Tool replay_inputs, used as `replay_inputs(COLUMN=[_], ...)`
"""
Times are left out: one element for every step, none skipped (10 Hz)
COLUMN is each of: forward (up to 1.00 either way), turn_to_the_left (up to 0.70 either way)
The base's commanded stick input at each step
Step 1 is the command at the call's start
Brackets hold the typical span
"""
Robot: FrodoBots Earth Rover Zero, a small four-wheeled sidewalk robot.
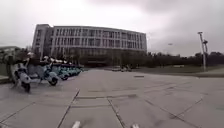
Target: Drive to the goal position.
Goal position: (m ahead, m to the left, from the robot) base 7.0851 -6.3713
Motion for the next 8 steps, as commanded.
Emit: replay_inputs(forward=[0.70,0.70,0.70,0.70,0.70,0.70,0.70,0.70], turn_to_the_left=[0.00,0.00,0.00,0.00,0.00,0.00,0.00,0.00])
